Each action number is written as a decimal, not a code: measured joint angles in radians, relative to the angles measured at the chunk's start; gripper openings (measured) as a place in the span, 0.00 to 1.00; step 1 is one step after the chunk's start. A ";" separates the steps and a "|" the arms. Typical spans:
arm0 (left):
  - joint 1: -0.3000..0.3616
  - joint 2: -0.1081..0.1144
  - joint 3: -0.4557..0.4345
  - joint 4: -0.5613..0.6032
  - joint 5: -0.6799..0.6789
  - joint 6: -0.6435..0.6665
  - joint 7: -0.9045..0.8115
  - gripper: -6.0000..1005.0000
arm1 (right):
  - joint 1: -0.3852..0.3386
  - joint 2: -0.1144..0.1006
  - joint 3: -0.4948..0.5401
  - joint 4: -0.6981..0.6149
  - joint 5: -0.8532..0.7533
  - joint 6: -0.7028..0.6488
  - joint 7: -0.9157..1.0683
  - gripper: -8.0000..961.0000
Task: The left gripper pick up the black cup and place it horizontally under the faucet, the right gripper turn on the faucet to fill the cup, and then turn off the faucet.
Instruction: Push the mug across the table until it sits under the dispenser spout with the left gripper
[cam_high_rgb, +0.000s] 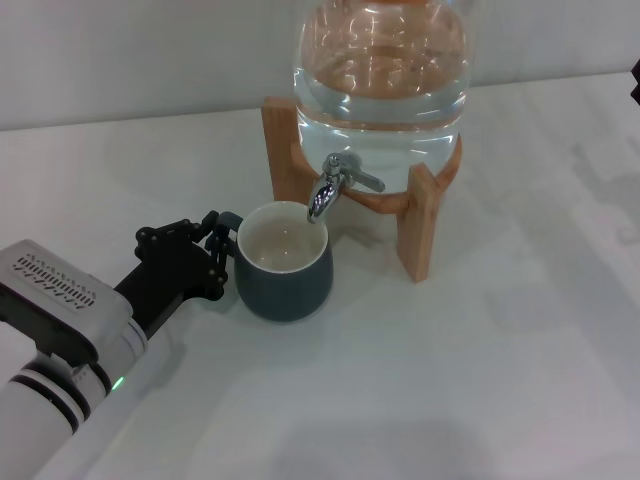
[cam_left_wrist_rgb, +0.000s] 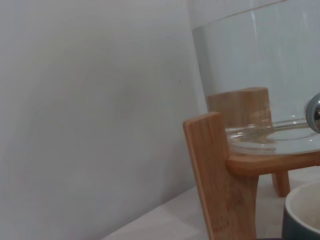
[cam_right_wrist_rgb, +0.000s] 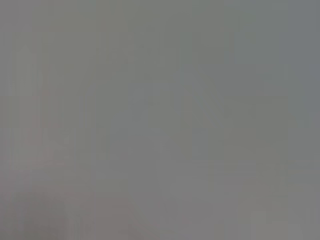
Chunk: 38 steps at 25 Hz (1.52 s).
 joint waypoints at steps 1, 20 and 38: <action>-0.002 0.000 0.000 0.000 0.000 -0.001 0.000 0.13 | 0.000 0.000 0.000 0.000 0.000 0.000 0.000 0.88; -0.022 0.000 0.000 -0.004 0.017 -0.026 -0.002 0.13 | 0.002 0.000 0.000 0.000 0.000 0.000 0.000 0.88; -0.022 -0.001 0.000 0.000 0.016 -0.027 -0.002 0.14 | 0.009 0.000 0.000 0.000 0.000 -0.002 0.000 0.88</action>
